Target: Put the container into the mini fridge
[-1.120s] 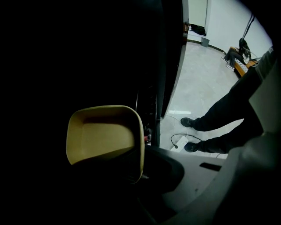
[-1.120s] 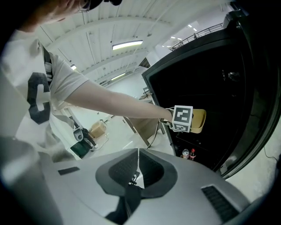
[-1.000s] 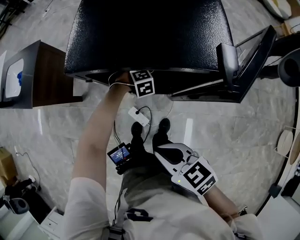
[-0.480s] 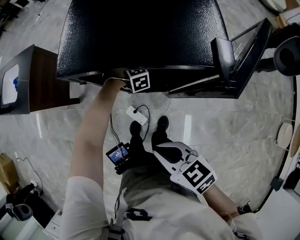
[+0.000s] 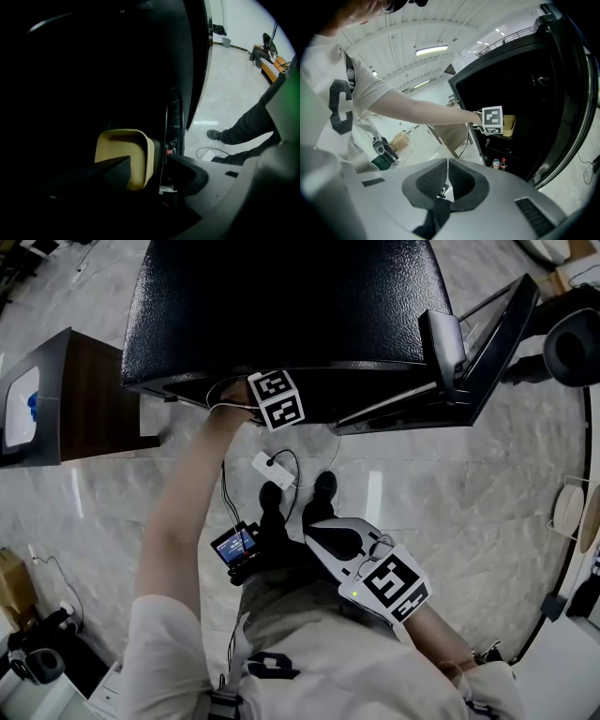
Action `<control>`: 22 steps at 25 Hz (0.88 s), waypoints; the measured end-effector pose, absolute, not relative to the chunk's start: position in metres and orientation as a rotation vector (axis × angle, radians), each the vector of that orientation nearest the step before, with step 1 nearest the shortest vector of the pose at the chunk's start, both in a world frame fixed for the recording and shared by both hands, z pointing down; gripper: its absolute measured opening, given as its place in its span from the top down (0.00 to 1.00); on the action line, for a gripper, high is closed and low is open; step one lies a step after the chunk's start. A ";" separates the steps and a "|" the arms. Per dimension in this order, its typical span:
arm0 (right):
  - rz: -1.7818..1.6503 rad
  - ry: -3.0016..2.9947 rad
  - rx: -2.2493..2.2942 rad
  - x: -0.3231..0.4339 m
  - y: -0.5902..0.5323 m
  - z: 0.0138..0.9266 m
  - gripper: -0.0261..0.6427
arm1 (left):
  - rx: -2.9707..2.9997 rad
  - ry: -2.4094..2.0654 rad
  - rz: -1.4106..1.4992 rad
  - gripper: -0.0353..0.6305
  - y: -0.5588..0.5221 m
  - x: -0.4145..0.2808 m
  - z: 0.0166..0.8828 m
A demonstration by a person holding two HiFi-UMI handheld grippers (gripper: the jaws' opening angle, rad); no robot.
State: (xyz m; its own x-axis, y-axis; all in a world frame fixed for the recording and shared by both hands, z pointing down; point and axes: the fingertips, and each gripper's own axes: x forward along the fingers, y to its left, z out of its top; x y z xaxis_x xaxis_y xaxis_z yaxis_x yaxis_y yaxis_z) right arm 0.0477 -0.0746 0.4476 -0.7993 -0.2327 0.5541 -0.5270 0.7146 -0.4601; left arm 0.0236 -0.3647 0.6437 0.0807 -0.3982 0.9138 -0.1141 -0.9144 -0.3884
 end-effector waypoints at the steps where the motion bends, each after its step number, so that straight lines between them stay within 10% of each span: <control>1: 0.857 -2.460 0.583 0.047 -0.075 0.446 0.91 | -2.149 0.512 -1.903 0.54 -0.359 0.026 0.640; 22: 0.789 -2.514 0.521 0.001 -0.080 0.426 0.91 | -2.438 0.582 -1.573 0.68 -0.241 -0.019 0.495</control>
State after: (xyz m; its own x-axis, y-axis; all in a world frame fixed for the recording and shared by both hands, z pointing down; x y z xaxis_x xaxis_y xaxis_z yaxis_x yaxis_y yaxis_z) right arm 0.0013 -0.0802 0.4259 -0.8266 -0.2156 0.5198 -0.4740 0.7647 -0.4366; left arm -0.0193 -0.2411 0.4952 0.3627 -0.4180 0.8329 -0.2249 -0.9066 -0.3570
